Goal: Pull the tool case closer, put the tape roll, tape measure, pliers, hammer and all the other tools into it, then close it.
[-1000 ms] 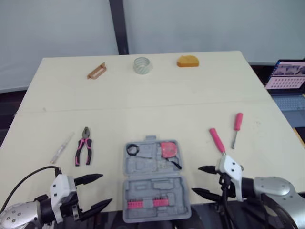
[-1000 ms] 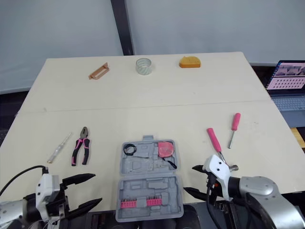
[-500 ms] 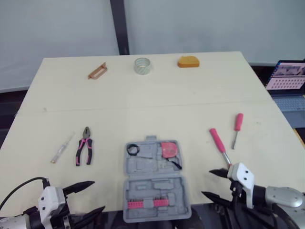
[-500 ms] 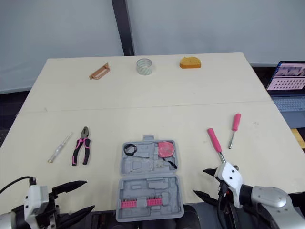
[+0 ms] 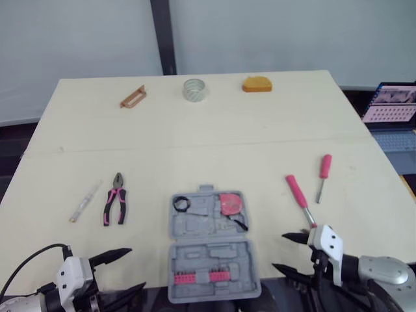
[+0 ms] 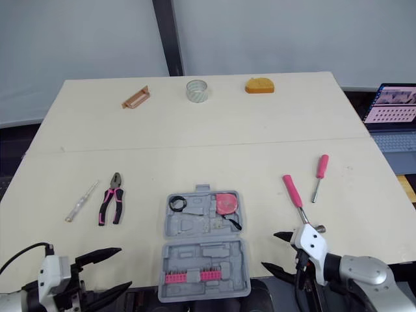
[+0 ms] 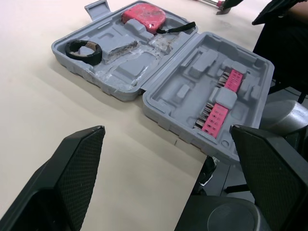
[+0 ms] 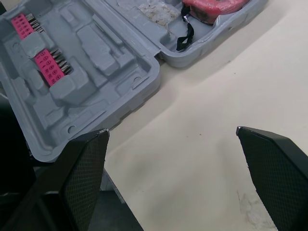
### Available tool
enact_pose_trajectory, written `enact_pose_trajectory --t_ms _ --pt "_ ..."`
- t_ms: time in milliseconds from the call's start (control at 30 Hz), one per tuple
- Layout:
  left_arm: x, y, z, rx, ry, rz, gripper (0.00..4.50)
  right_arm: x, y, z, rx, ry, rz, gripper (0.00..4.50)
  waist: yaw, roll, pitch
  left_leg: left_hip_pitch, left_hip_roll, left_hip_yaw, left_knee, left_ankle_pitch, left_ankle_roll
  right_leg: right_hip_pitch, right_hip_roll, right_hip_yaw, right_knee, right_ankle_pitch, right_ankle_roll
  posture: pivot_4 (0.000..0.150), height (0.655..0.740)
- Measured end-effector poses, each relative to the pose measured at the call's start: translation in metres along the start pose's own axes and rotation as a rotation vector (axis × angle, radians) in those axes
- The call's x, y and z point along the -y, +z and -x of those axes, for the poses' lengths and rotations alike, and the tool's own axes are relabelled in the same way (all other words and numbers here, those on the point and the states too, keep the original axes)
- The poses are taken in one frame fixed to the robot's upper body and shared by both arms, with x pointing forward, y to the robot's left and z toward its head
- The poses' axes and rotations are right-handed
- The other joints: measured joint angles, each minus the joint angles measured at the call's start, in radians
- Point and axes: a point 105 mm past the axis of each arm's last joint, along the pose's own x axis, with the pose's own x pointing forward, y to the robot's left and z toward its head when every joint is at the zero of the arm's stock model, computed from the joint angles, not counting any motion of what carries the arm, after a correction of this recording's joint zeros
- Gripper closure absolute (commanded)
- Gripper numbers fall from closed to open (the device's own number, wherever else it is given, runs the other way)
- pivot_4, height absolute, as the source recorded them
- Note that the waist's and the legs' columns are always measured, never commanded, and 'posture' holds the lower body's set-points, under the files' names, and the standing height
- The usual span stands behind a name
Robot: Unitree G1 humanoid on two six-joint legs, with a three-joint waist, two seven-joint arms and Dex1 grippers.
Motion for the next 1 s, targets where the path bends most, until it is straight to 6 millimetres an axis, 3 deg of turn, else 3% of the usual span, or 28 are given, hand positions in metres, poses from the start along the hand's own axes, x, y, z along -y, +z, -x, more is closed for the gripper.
enact_pose_trajectory --t_ms 200,300,500,767,867,1000 --pt "-0.004 0.001 -0.001 0.005 0.028 0.001 0.00 0.004 0.008 -0.002 0.023 -0.005 0.026 0.02 0.000 0.000 0.000 0.000 0.000 0.000 0.000 0.000 0.000 0.000 0.000 0.000 0.000 0.000 0.000 0.150 0.7400" --pt "-0.017 -0.001 -0.003 0.031 0.162 0.105 0.00 0.005 0.029 -0.006 0.138 -0.001 0.093 0.02 -0.001 0.000 0.000 0.000 0.000 0.000 0.000 0.000 0.000 0.001 0.000 0.000 0.001 0.000 0.000 0.150 0.7400" --pt "-0.037 0.019 -0.004 0.137 0.396 0.251 0.00 0.001 0.079 -0.003 0.248 0.107 0.274 0.02 -0.001 0.000 0.000 0.004 0.000 -0.003 0.001 -0.001 0.000 0.007 0.000 -0.002 -0.001 0.000 0.001 0.150 0.7400" --pt "-0.039 0.027 -0.007 0.117 0.553 0.286 0.00 0.005 0.085 -0.009 0.266 0.135 0.294 0.02 0.001 0.000 0.000 0.005 0.000 -0.004 0.001 -0.001 0.000 0.010 0.000 -0.004 -0.003 0.001 0.001 0.150 0.7400" --pt "-0.054 0.020 0.001 0.014 0.725 0.273 0.00 0.005 0.083 -0.010 0.261 0.140 0.283 0.02 0.002 0.000 0.000 0.005 0.000 -0.004 0.001 -0.001 0.000 0.010 0.000 -0.004 -0.003 0.001 0.001 0.150 0.7400" --pt "-0.077 0.032 -0.005 0.006 0.789 0.259 0.00 0.007 0.086 -0.011 0.266 0.139 0.291 0.02 0.005 0.000 0.000 0.004 0.000 -0.005 0.002 -0.001 0.000 0.010 0.000 -0.004 -0.003 0.001 0.001 0.150 0.7400"
